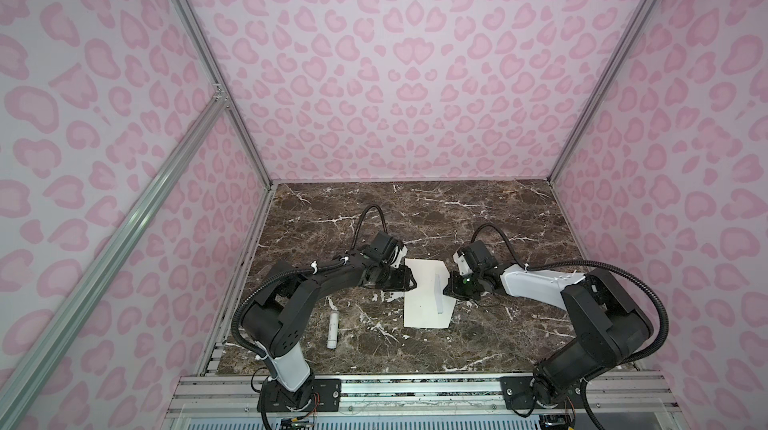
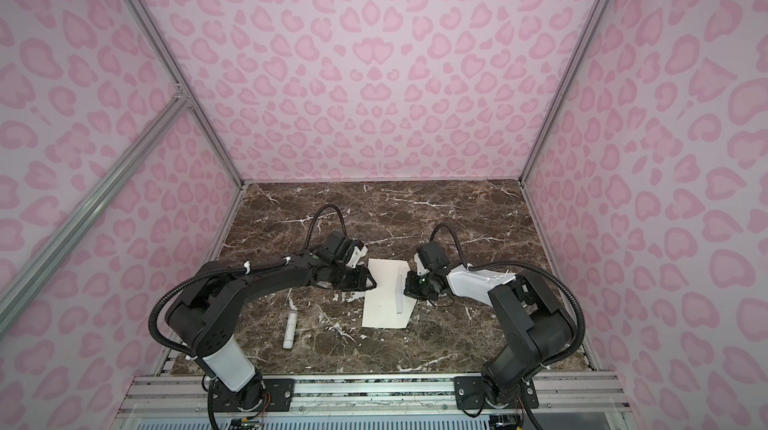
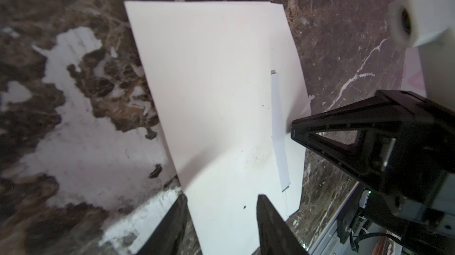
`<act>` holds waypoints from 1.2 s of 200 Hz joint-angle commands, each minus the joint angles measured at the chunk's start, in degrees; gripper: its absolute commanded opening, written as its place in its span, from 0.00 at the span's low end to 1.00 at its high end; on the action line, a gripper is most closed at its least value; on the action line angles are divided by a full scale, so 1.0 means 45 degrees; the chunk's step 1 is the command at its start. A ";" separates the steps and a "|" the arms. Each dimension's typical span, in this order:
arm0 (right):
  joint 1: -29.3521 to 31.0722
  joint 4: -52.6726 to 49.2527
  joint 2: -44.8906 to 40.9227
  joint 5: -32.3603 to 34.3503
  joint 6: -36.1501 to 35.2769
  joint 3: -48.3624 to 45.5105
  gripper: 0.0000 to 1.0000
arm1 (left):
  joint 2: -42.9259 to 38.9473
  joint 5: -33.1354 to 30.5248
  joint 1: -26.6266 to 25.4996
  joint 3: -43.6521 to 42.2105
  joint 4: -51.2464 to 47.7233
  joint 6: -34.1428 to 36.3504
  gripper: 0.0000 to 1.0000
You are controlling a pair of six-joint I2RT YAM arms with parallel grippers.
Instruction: Place the letter into the envelope and seal it
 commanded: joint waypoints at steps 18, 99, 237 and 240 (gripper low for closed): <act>0.0065 -0.0123 0.0051 0.0200 -0.0074 -0.0035 0.15 | -0.0228 -0.0335 0.0040 -0.0211 -0.0206 -0.0023 0.50; 0.0142 -0.0090 0.0169 0.0137 -0.0106 0.0075 0.17 | 0.0364 -0.0176 0.0334 -0.0117 -0.0044 0.0001 0.38; 0.0252 0.0276 0.0524 -0.0136 0.0125 0.0136 0.15 | 0.1059 0.0494 0.0355 -0.0094 0.0503 -0.0087 0.24; 0.0274 0.0296 0.0535 -0.0166 0.0142 0.0123 0.14 | 0.1061 0.0512 0.0355 -0.0095 0.0530 -0.0095 0.24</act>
